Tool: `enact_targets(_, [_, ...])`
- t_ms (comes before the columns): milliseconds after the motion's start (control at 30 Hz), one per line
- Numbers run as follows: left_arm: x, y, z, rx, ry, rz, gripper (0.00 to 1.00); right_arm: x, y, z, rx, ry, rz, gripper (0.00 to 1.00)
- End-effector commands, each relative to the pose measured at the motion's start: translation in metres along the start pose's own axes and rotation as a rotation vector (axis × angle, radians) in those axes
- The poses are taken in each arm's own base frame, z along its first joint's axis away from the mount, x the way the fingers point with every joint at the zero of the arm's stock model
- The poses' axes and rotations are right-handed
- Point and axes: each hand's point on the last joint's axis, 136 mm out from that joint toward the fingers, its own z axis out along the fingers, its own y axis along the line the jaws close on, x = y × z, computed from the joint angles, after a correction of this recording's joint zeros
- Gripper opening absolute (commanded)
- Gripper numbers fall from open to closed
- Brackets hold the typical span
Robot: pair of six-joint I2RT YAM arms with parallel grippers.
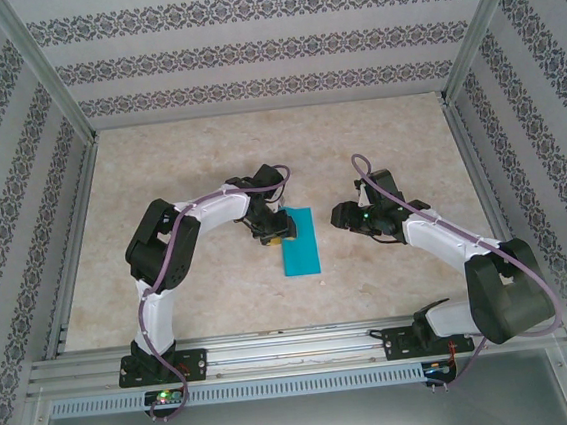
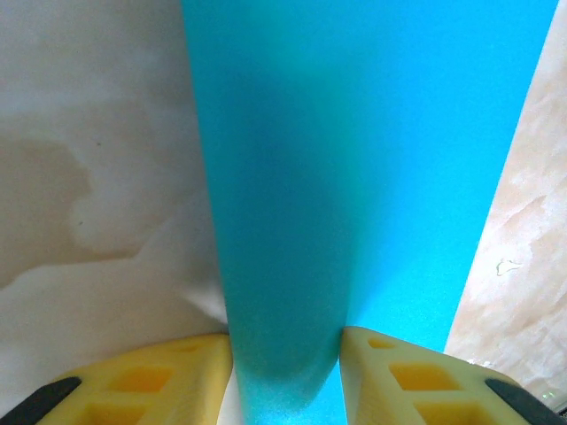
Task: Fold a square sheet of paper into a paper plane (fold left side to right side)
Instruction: First fold in half a square sheet of paper at the center of the table, then hold the square sheet of paper at the center of the table.
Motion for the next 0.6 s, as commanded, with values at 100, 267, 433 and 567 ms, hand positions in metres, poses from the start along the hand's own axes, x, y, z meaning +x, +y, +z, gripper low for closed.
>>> enact_targets(100, [0.0215, 0.0378, 0.05, -0.101, 0.079, -0.03, 0.4, 0.0058, -0.0033, 0.002, 0.0, 0.026, -0.002, 0.52])
enact_targets(267, [0.0205, 0.0367, 0.0506, -0.098, 0.081, -0.029, 0.4, 0.0062, -0.003, 0.0024, -0.003, 0.029, -0.001, 0.52])
enact_targets(433, [0.0213, 0.0372, 0.0528, -0.098, 0.09, -0.03, 0.4, 0.0061, -0.003, 0.0025, -0.003, 0.028, -0.002, 0.52])
enact_targets(567, [0.0215, 0.0367, 0.0527, -0.096, 0.091, -0.03, 0.4, 0.0062, -0.0029, 0.0024, -0.003, 0.029, -0.003, 0.52])
